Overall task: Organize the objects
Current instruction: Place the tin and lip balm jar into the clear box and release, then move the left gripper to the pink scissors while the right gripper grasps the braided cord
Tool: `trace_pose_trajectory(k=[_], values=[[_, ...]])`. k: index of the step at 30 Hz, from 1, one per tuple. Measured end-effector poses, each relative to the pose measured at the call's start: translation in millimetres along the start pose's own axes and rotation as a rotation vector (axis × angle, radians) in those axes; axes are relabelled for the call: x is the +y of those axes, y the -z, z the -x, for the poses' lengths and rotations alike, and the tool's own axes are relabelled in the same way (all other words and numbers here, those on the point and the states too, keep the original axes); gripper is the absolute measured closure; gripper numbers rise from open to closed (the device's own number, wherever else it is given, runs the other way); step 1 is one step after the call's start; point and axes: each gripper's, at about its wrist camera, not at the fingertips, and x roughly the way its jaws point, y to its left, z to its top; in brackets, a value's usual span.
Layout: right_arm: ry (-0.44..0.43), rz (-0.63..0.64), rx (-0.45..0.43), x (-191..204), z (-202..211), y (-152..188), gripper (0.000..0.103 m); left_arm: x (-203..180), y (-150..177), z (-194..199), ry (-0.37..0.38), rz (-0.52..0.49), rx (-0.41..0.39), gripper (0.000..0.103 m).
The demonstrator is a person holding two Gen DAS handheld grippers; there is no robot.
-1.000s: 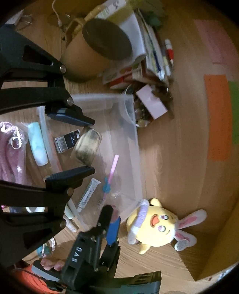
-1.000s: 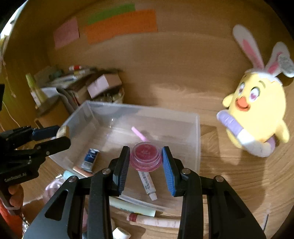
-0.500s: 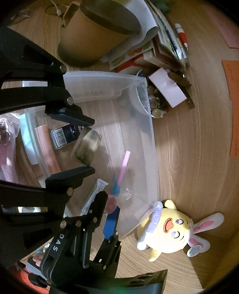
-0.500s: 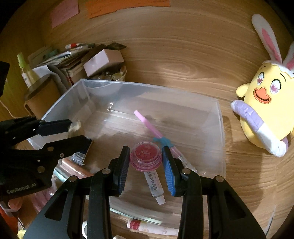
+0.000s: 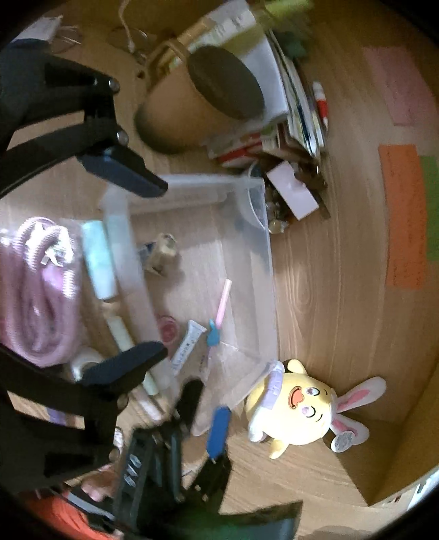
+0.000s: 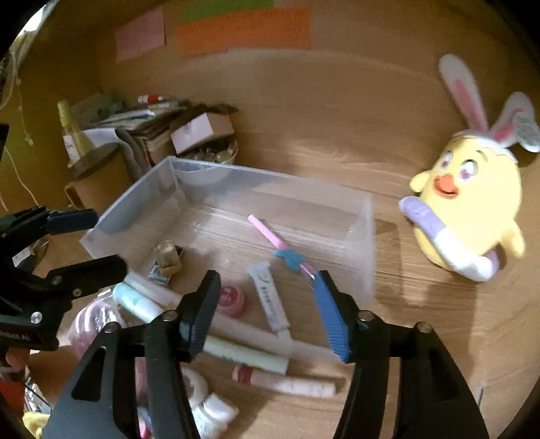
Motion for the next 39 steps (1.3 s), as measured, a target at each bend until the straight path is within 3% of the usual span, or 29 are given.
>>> trace_pose_trajectory(k=[6, 12, 20, 28, 35, 39], values=[[0.076, -0.003, -0.044, -18, 37, 29, 0.037, 2, 34, 16, -0.036, 0.0, 0.024, 0.01], [0.115, -0.065, -0.003, -41, 56, 76, 0.036, -3, 73, 23, -0.054, 0.004, 0.083, 0.01], [0.061, -0.148, 0.044, -49, 68, 130, 0.036, -23, 114, 37, -0.007, 0.026, 0.125, 0.01], [0.007, -0.1, 0.114, -37, 47, 144, 0.036, -53, 135, 29, 0.028, -0.025, 0.171, 0.01], [-0.03, -0.109, 0.116, -39, 43, 143, 0.068, -64, 134, 11, 0.033, -0.062, 0.176, 0.01], [-0.017, -0.108, 0.098, -39, 42, 142, 0.068, -69, 133, 9, 0.026, -0.069, 0.133, 0.017]])
